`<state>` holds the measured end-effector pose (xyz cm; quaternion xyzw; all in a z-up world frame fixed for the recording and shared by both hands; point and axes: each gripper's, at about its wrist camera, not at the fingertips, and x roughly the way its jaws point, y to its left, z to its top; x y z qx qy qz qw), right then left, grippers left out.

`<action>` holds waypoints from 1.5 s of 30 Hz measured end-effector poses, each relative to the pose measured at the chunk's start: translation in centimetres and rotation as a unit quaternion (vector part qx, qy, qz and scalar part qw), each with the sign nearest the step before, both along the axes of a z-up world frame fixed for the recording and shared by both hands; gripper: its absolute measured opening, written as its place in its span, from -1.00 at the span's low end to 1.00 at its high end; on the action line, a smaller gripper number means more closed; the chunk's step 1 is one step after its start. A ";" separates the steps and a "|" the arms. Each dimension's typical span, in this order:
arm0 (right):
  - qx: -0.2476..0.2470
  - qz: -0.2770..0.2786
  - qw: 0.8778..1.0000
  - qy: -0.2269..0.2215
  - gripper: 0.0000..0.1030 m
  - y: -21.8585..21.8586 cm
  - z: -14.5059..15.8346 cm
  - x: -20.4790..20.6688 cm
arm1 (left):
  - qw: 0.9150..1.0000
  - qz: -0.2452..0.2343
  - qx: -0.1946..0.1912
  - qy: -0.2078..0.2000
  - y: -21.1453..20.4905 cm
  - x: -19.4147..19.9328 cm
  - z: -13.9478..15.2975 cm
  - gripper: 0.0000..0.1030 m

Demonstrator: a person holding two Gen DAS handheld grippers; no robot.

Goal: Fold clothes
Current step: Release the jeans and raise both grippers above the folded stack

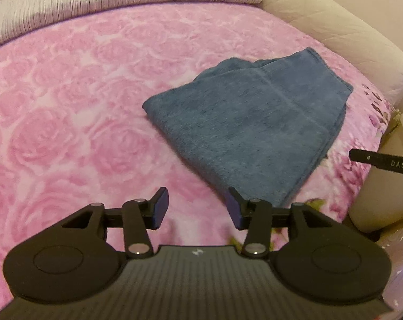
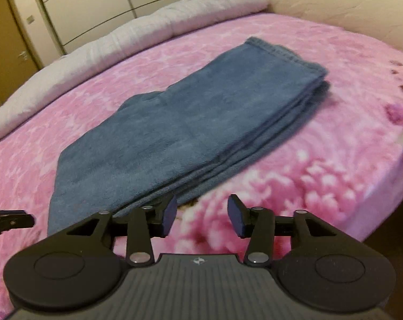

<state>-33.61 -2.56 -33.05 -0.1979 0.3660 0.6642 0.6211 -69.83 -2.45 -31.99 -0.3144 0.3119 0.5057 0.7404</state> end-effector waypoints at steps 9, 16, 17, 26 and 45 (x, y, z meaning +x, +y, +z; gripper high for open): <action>0.014 -0.026 1.000 -0.008 0.03 -4.5 2.4 0.6 | 0.999 0.009 0.035 0.005 -4.5 0.1 2.6 -0.07; 0.026 -0.022 0.999 -0.012 0.05 -7.1 4.0 0.6 | 0.998 0.018 0.054 -0.004 -7.4 -0.5 4.1 -0.03; 0.028 -0.023 0.999 -0.013 0.06 -7.4 4.3 0.6 | 0.998 0.019 0.058 -0.004 -7.7 -0.6 4.3 -0.03; 0.065 -0.014 0.998 -0.016 0.11 -10.0 6.9 0.3 | 0.996 0.017 0.080 -0.018 -10.1 -0.8 6.3 -0.02; 0.046 0.025 0.997 -0.055 0.20 -7.0 4.6 -1.1 | 0.997 0.026 0.019 -0.068 -4.7 -1.6 2.3 -0.02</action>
